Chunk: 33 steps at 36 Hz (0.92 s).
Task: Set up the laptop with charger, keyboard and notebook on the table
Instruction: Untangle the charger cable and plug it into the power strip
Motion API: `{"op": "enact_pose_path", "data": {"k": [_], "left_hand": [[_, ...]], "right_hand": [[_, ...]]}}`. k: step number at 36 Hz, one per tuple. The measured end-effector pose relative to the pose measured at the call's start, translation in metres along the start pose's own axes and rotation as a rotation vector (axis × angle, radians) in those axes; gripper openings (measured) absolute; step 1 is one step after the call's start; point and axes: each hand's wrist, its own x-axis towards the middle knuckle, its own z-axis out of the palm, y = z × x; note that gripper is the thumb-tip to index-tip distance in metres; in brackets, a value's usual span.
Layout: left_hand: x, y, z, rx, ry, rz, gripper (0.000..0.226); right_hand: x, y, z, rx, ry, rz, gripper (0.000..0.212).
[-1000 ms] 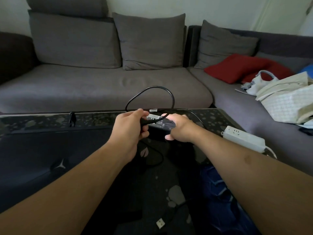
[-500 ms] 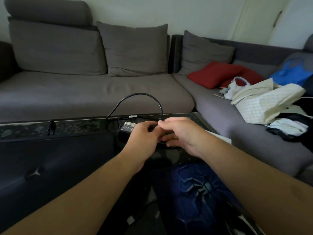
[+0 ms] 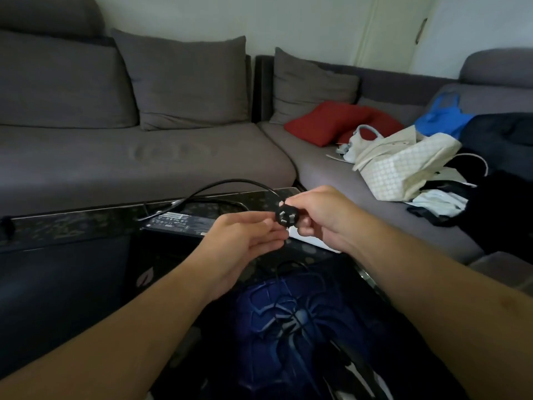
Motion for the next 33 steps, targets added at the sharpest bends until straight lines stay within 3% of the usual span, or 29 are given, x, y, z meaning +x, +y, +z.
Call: {"op": "enact_pose_path", "data": {"k": [3, 6, 16, 22, 26, 30, 33], "left_hand": [[0.006, -0.005, 0.004, -0.010, 0.031, -0.019, 0.025], [0.013, -0.011, 0.008, 0.066, 0.054, -0.010, 0.026], [0.039, -0.027, 0.011, 0.227, 0.219, 0.024, 0.027], [0.068, -0.036, 0.019, 0.666, 0.170, 0.140, 0.039], [0.097, -0.040, 0.026, 1.124, 0.022, 0.180, 0.072], [0.119, -0.051, 0.029, 1.218, -0.090, 0.085, 0.089], [0.125, -0.059, 0.028, 1.214, -0.047, 0.137, 0.072]], "right_hand": [[0.005, 0.005, -0.009, 0.095, 0.039, 0.061, 0.004], [0.012, 0.011, -0.020, -0.028, 0.094, 0.034, 0.013], [0.028, 0.003, -0.040, -0.470, 0.163, -0.338, 0.017], [0.033, 0.004, -0.050, -0.784, 0.195, -0.491, 0.019], [0.037, 0.011, -0.059, -0.833, 0.193, -0.537, 0.016], [0.043, 0.015, -0.066, -0.767, 0.205, -0.565, 0.020], [0.046, 0.016, -0.069, -0.719, 0.224, -0.556, 0.017]]}}
